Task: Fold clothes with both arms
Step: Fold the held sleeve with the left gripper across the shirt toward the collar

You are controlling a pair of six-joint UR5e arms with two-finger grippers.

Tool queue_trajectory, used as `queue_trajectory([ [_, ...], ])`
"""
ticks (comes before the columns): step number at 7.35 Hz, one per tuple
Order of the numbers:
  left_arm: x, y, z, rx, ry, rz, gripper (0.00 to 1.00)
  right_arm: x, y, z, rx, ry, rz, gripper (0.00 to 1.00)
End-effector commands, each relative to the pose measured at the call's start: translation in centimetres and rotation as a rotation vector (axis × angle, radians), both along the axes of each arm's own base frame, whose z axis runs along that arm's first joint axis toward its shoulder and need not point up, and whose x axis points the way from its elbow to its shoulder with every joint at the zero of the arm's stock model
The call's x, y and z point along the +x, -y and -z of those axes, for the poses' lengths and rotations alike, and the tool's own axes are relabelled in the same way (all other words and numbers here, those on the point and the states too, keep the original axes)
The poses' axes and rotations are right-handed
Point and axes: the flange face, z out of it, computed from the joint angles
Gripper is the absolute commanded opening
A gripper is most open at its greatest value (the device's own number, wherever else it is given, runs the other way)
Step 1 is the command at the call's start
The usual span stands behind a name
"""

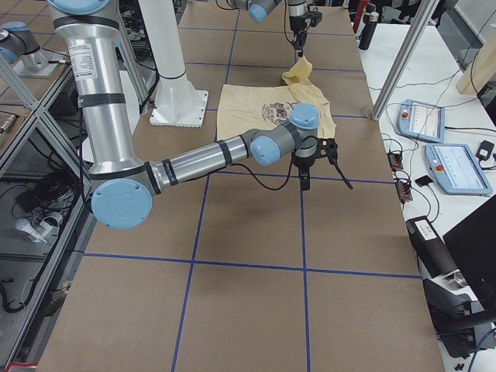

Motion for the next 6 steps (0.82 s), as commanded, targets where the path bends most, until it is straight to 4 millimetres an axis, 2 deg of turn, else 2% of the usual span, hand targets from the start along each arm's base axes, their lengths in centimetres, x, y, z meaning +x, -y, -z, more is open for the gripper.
queue_trajectory([
  [1,4.9,2.8,6.6,-0.106,-0.024,0.052,0.0,0.0,0.0,0.0,0.0,0.0,0.0,1.0],
  [2,8.0,3.9,10.0,-0.166,-0.024,0.075,0.0,0.0,0.0,0.0,-0.001,0.0,0.0,1.0],
  [3,14.0,2.2,12.0,-0.242,-0.013,0.062,0.0,0.0,0.0,0.1,0.0,0.0,0.0,1.0],
  [4,17.6,0.4,12.3,-0.224,-0.035,0.109,0.0,0.0,0.0,0.1,0.0,0.0,0.0,1.0],
  [5,20.5,0.3,12.6,-0.249,-0.069,0.125,0.0,0.0,0.1,0.0,-0.001,0.0,0.0,1.0],
  [6,22.7,0.7,13.9,-0.285,-0.083,0.14,0.0,0.0,0.0,0.1,0.0,0.0,0.0,1.0],
])
